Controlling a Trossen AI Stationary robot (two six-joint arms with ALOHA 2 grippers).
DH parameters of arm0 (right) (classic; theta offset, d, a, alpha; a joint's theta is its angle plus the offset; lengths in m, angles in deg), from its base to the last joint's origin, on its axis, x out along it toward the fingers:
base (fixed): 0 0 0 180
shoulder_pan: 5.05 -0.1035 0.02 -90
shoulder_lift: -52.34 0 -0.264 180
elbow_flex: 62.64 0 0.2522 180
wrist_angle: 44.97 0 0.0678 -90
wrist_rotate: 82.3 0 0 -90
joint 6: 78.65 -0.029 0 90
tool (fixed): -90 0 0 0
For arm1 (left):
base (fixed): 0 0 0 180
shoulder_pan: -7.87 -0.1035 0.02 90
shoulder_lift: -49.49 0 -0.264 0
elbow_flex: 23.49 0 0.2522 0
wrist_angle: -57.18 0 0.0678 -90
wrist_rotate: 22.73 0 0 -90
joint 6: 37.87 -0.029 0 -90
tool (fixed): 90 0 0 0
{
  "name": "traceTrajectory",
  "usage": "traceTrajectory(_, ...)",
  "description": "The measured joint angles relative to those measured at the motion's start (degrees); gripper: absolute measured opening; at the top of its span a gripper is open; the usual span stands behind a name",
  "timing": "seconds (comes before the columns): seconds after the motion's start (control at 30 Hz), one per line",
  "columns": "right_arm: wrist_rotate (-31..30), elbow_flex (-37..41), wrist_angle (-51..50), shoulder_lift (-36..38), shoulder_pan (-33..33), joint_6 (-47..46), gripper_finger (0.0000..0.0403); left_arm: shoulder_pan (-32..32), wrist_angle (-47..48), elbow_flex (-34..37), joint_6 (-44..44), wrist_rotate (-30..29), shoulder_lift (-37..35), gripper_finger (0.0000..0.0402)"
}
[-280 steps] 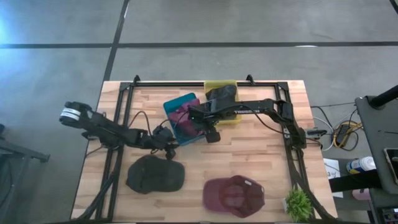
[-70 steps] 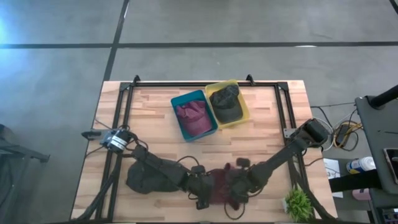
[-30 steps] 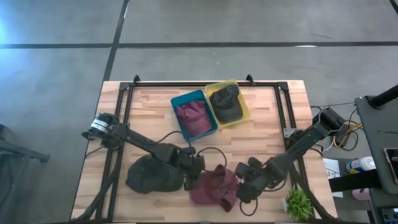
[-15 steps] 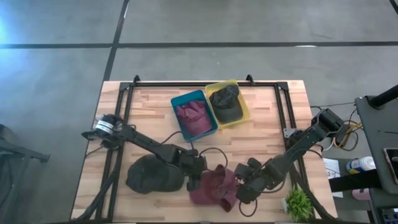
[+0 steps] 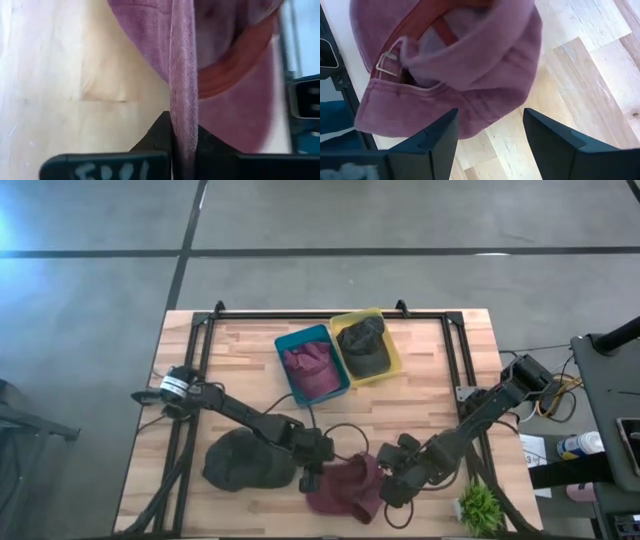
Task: Pick & Place hat
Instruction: Put the red cap into the blue bin
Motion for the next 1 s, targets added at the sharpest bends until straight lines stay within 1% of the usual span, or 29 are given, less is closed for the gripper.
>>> traceTrajectory(0.13,0.08,0.0,0.04,0.82,-0.03,-0.23,0.0216,-0.11,1.04,0.1,1.89,1.22,-2.16,0.0008)
traceTrajectory(0.27,-1.03,-0.04,0.11,3.9,-0.63,-0.28,0.0211,-0.11,3.38,0.14,4.6,1.19,-7.68,0.0006)
traceTrajectory(0.37,-1.76,-0.04,1.7,6.05,-0.91,0.67,0.0206,-0.11,4.12,0.14,6.48,0.26,-11.4,0.0006)
traceTrajectory(0.47,-1.67,-0.03,3.43,6.17,-0.14,2.82,0.02,-0.36,4.2,0.17,7.75,-0.43,-13.44,0.0005)
traceTrajectory(0.53,-1.55,0.51,5.22,5.35,1.37,3.92,0.0197,-0.5,4.09,0.17,9.32,-1.6,-14.05,0.0005)
traceTrajectory(0.7,-1.35,0.7,14.97,2.59,5.39,9.16,0.0191,-0.39,0.92,0.21,12.64,-1.82,-13.87,0.0005)
traceTrajectory(0.83,-0.88,0.7,16.13,0.67,8.29,11.61,0.0189,-0.09,-2.1,0.21,14.11,-1.78,-13.89,0.0005)
traceTrajectory(1.0,0.51,-0.53,18.19,0.2,10.02,14.37,0.0189,0.0,-2.2,0.21,14.49,-3.33,-13.93,0.0005)
